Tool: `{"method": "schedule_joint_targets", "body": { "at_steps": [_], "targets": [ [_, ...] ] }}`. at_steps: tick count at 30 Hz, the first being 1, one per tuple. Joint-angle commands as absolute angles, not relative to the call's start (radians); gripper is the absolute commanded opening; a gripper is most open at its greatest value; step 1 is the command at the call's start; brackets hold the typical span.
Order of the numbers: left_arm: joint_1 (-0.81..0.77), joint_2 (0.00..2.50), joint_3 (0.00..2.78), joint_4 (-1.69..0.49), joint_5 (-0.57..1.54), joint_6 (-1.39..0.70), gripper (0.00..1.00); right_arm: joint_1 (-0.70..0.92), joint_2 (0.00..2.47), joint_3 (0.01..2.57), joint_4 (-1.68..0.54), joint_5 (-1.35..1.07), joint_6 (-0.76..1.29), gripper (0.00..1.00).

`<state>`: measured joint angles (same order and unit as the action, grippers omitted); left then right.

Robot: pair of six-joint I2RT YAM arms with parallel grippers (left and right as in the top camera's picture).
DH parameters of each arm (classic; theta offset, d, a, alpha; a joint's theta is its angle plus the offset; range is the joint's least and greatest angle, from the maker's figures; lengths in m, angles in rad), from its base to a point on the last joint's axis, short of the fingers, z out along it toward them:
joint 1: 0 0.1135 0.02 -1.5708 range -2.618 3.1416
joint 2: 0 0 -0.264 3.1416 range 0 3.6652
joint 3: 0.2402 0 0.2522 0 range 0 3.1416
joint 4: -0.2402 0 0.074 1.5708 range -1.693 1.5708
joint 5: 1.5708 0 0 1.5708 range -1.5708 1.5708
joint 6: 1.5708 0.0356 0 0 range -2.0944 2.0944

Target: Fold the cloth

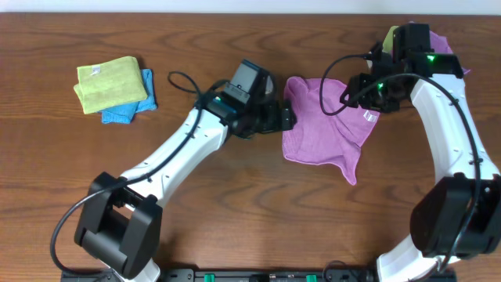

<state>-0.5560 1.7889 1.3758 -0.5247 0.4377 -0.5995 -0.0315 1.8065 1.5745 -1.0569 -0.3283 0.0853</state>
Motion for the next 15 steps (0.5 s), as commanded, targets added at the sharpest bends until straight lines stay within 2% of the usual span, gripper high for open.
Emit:
{"method": "schedule_joint_targets", "body": {
  "at_steps": [1,7,15],
  "targets": [
    [-0.499,1.796,1.395,-0.561,0.419,-0.559,0.95,-0.037,1.835,1.581,-1.054,-0.382,0.011,0.54],
    [-0.394,1.767,1.395,-0.592,0.467,-0.505,0.95,-0.019,1.925,1.581,-1.013,-0.453,-0.052,0.53],
    [-0.332,1.712,1.396,-0.632,0.484,-0.442,0.95,0.046,2.070,1.581,-0.962,-0.558,-0.096,0.52]
  ]
}}
